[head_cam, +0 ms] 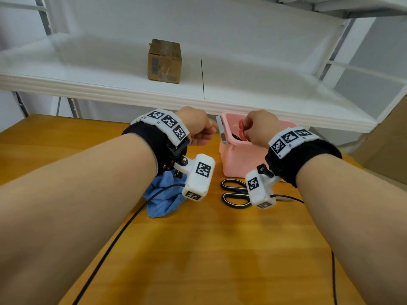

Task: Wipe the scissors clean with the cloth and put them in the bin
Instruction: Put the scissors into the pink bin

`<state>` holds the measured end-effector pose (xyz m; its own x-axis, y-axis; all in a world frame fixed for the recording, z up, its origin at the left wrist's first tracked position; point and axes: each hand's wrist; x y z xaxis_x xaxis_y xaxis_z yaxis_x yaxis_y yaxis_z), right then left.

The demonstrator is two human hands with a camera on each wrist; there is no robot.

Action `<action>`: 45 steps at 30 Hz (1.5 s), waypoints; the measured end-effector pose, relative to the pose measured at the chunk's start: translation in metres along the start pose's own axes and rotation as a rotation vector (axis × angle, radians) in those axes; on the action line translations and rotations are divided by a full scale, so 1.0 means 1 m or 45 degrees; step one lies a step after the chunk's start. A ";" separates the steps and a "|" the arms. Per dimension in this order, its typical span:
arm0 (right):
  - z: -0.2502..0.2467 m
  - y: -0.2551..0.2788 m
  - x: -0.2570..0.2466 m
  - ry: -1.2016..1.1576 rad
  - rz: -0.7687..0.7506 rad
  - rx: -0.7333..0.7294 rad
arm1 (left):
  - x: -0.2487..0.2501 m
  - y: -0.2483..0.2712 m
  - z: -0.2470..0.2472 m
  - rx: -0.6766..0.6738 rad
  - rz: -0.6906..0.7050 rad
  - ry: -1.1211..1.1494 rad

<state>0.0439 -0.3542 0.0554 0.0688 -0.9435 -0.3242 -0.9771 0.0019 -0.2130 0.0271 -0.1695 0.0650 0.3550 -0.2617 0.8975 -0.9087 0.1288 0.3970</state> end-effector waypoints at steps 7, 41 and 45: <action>0.004 -0.022 0.003 0.267 0.132 -0.228 | -0.006 -0.011 -0.002 -0.029 -0.014 0.017; -0.015 -0.004 0.002 -0.186 0.210 0.051 | -0.010 0.006 0.004 -0.041 -0.058 -0.010; -0.029 0.017 -0.018 -0.366 0.051 0.171 | -0.013 0.013 0.005 -0.016 -0.064 -0.012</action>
<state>0.0202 -0.3464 0.0842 0.1039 -0.8097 -0.5776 -0.9462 0.0985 -0.3083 0.0100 -0.1697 0.0578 0.3979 -0.2772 0.8745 -0.8869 0.1275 0.4440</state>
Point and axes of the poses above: each hand's wrist, its own y-axis away from the middle knuckle, its own z-axis out of the palm, x = y × z, and after that the axes turned 9 degrees about -z, right-handed
